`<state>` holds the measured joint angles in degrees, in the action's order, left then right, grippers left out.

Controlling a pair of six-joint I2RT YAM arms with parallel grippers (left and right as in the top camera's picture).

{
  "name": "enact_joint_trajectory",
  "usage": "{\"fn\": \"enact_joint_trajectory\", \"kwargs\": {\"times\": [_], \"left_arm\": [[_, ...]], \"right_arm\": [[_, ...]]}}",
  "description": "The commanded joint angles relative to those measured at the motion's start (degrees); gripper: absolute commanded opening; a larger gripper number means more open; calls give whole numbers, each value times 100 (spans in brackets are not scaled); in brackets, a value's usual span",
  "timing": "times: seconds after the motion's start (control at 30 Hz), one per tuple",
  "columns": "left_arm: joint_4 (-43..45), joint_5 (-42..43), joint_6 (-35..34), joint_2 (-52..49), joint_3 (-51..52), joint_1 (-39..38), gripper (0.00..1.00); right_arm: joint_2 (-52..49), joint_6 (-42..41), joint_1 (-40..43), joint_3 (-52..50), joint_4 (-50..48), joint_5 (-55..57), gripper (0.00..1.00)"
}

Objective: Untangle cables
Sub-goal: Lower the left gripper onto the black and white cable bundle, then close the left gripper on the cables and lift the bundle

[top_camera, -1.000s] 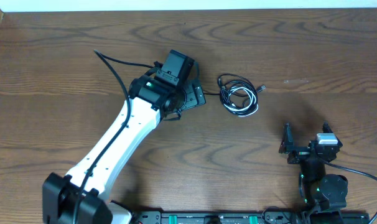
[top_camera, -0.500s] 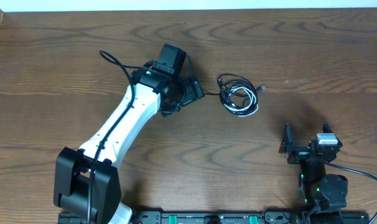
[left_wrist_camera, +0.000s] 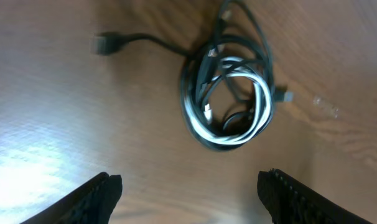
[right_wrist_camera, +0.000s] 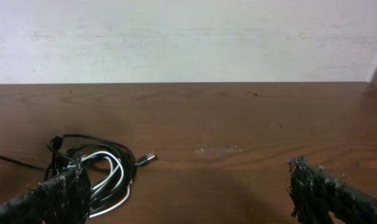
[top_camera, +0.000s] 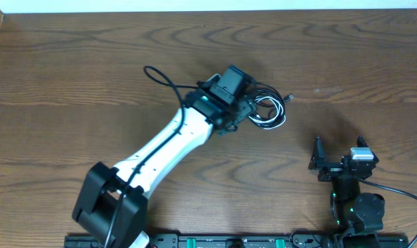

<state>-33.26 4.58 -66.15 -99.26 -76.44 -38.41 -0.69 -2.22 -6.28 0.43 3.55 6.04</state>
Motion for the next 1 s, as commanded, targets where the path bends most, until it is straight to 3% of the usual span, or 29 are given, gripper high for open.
{"fn": "enact_joint_trajectory", "kwargs": {"times": [0.0,0.23,0.4,0.57,0.83,0.97], "left_arm": [[256,-841,-293,-291,-103,-302,76],[826,-1174,-278,-1045,-103,-452,76],[1519,-1130,317,-1585,-103,-468,74],[1537,-1130,966,-1799,-103,-468,64],[1226,-1132,1687,-1810,-103,-468,36],[966,-1134,1899,-1810,-103,-468,33]], "right_arm": [[20,-50,9,-11,7,44,99],[20,-50,9,-11,7,44,99],[20,-50,9,-11,7,44,99],[20,-50,9,-11,9,44,99],[20,-50,9,-11,9,44,99],[20,-50,9,-11,9,44,99]]}}
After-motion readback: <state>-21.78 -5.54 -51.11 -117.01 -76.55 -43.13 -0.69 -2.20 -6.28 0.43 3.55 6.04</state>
